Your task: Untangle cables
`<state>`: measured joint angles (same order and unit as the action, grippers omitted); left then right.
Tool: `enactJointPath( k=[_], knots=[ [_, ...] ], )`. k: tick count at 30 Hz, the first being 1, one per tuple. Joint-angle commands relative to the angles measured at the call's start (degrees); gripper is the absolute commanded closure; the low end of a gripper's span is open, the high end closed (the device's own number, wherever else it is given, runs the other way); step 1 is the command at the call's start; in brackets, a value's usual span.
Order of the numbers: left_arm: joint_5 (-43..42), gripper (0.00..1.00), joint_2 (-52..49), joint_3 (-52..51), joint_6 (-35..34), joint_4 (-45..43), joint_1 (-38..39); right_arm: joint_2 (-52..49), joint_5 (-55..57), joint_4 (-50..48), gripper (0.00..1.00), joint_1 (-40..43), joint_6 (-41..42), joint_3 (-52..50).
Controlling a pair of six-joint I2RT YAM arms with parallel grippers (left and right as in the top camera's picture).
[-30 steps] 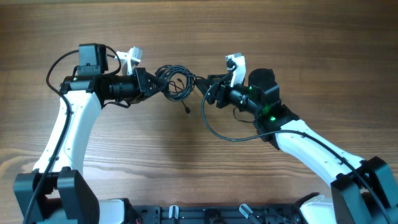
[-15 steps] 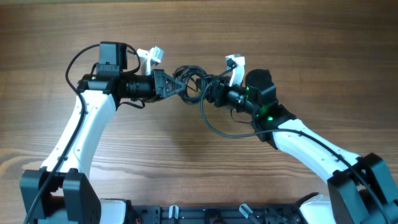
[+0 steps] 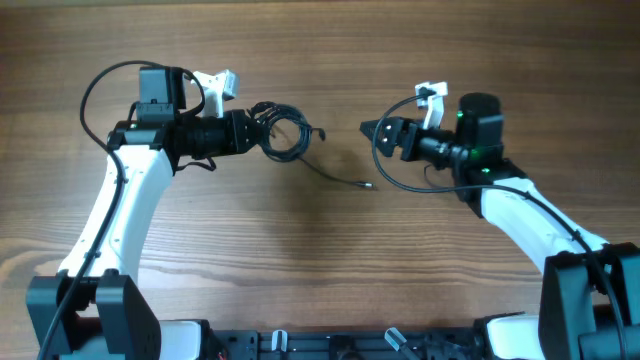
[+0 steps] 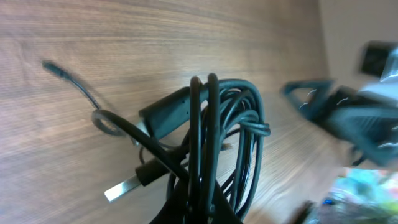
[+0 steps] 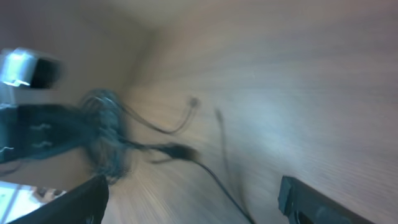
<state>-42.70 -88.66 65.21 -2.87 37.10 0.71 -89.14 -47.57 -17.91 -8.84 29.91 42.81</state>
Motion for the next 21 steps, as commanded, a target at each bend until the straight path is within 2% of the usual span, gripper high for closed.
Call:
enactJointPath(
  k=[1,6,7,8,11,12,13,15,16,18,19,21],
  knots=[
    [1.4,0.96,0.9,0.5,14.2,0.4,3.3,0.1,-10.9,-4.2,0.1,-1.5,-2.9,0.5],
    [1.9,0.96,0.9,0.5,17.7,0.4,11.7,0.1,-0.6,-4.2,0.11,-10.4,-5.2,0.5],
    [1.9,0.96,0.9,0.5,17.7,0.4,12.4,0.1,0.3,-3.4,0.16,-12.1,-6.4,0.5],
    [1.9,0.96,0.9,0.5,17.7,0.4,12.7,0.1,1.2,-2.3,0.25,-13.4,-7.3,0.5],
    [1.9,0.96,1.0,0.5,17.6,0.1,12.1,0.1,3.0,0.8,0.78,-14.4,-6.8,0.5],
    [1.9,0.96,1.0,0.5,17.0,-0.3,11.7,0.1,3.0,0.6,0.89,-14.4,-5.1,0.5],
    [1.9,0.96,1.0,0.5,15.6,-0.9,11.3,0.1,3.1,-0.2,0.95,-14.4,-2.4,0.5],
    [2.9,0.72,1.0,0.5,10.9,-2.2,10.6,0.1,6.1,-3.0,0.95,-14.4,8.3,0.5],
    [4.8,0.41,1.0,0.5,6.4,-2.8,10.6,0.1,8.9,-4.4,0.95,-14.4,13.4,0.5],
    [6.5,0.09,1.0,0.5,-4.6,-3.7,10.6,0.1,14.4,-5.7,0.95,-14.5,18.4,0.5],
    [6.6,0.0,1.0,0.5,-8.9,-3.7,10.6,0.1,16.7,-6.0,0.95,-14.5,20.0,0.5],
    [6.3,0.0,0.9,0.5,-18.0,-3.7,10.8,0.1,16.9,-7.3,0.95,-14.5,21.7,0.5]
  ],
)
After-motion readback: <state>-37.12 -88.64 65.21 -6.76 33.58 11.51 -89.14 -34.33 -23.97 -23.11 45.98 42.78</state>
